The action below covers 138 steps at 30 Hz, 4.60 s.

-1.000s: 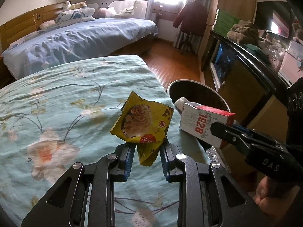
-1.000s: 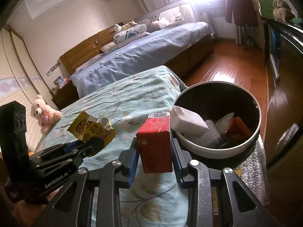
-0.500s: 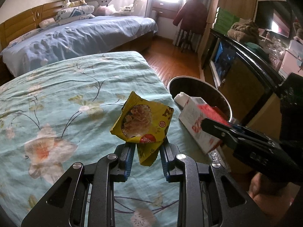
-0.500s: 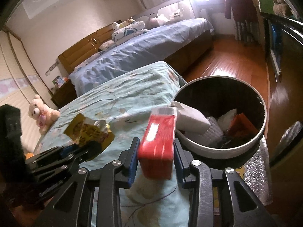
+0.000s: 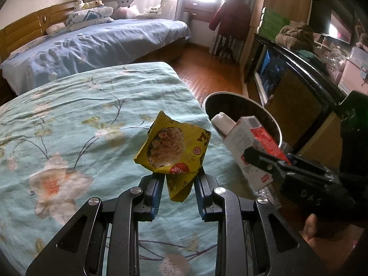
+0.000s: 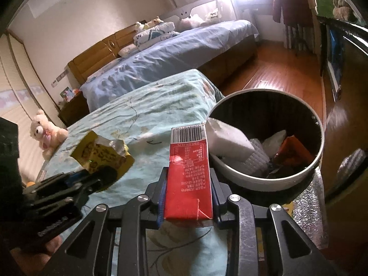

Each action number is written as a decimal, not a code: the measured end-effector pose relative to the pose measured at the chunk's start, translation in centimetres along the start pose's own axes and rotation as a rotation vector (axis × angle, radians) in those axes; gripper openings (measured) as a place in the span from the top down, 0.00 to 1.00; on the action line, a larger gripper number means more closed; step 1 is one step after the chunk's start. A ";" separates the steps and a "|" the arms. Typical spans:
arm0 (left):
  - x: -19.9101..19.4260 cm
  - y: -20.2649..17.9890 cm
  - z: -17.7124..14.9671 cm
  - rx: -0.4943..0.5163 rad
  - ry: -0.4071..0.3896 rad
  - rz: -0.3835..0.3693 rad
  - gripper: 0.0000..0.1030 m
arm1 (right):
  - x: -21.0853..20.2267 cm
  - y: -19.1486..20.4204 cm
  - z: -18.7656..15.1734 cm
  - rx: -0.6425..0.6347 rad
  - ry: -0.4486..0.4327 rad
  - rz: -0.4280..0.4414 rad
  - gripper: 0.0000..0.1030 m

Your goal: Collect trash

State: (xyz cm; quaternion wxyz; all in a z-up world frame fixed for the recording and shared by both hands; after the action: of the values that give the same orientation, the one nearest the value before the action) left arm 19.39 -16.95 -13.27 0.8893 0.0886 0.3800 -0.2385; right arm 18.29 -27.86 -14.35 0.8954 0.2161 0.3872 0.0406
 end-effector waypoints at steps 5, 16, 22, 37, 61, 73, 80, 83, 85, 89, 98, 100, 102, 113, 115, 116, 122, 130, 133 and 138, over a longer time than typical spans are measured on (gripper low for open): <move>0.2 -1.0 0.5 0.022 0.000 -0.007 0.77 | -1.1 -0.9 1.1 0.017 -0.026 -0.002 0.70; 1.3 -4.2 2.3 0.093 -0.004 -0.032 0.77 | -2.1 -4.5 3.1 0.085 -0.059 -0.030 0.70; 2.1 -5.6 3.2 0.120 -0.001 -0.043 0.77 | -2.5 -5.9 4.0 0.105 -0.075 -0.044 0.70; 4.4 -7.9 4.8 0.168 0.014 -0.062 0.77 | -2.0 -8.8 5.7 0.161 -0.090 -0.070 0.70; 6.4 -8.6 6.9 0.178 0.024 -0.070 0.77 | 0.5 -10.4 7.3 0.201 -0.061 -0.081 0.70; 7.3 -8.8 7.9 0.185 0.034 -0.073 0.77 | 0.9 -10.6 7.8 0.189 -0.053 -0.098 0.70; 7.9 -9.0 7.7 0.187 0.045 -0.073 0.77 | 1.5 -10.9 8.1 0.184 -0.042 -0.109 0.69; 8.1 -9.0 7.8 0.187 0.048 -0.072 0.77 | 1.7 -11.1 8.1 0.185 -0.037 -0.112 0.69; 8.1 -9.0 7.8 0.186 0.050 -0.073 0.77 | 1.8 -11.2 8.1 0.187 -0.034 -0.113 0.69; 8.3 -9.1 8.0 0.186 0.053 -0.072 0.77 | 2.1 -11.2 8.2 0.189 -0.027 -0.113 0.69; 8.5 -9.4 8.3 0.191 0.056 -0.071 0.76 | 2.3 -11.6 8.3 0.201 -0.020 -0.113 0.66; 8.5 -9.3 8.2 0.190 0.061 -0.069 0.74 | 2.3 -11.9 8.4 0.208 -0.024 -0.115 0.66; 8.4 -9.3 8.3 0.186 0.062 -0.071 0.60 | 2.2 -12.0 8.5 0.221 -0.023 -0.109 0.63; 6.2 -8.3 8.3 0.167 0.016 -0.060 0.47 | 0.3 -11.2 8.4 0.222 -0.060 -0.100 0.54; 5.6 -7.9 7.9 0.156 0.012 -0.061 0.46 | -0.2 -10.8 8.2 0.219 -0.065 -0.096 0.52; 5.3 -7.6 7.6 0.147 0.011 -0.061 0.46 | -0.3 -10.5 8.2 0.217 -0.068 -0.094 0.51; 2.7 -4.5 5.5 0.048 -0.026 -0.059 0.46 | -1.8 -8.5 6.7 0.201 -0.085 -0.075 0.40; -0.9 -0.3 1.8 -0.040 -0.060 -0.016 0.46 | -3.7 -4.2 3.6 0.159 -0.115 -0.045 0.21; -2.2 0.8 0.6 -0.052 -0.071 0.005 0.46 | -4.1 -2.6 2.5 0.130 -0.127 -0.038 0.17; -4.4 2.0 -0.8 -0.068 -0.098 0.034 0.42 | -5.0 -0.6 1.1 0.097 -0.155 -0.036 0.11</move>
State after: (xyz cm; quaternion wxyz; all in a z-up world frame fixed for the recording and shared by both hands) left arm 17.19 -13.35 -10.71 0.9132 0.0532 0.3423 -0.2146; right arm 15.54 -29.98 -10.59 0.9118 0.2545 0.3222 -0.0112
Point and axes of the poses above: each gripper's, at about its wrist camera, not at the fingertips, and x roughly the way its jaws point, y to its left, z to its top, the point moved 10 cm from there along x, roughly the way its jaws point, and after that the axes turned 9 degrees about x, right-handed, at the moved point
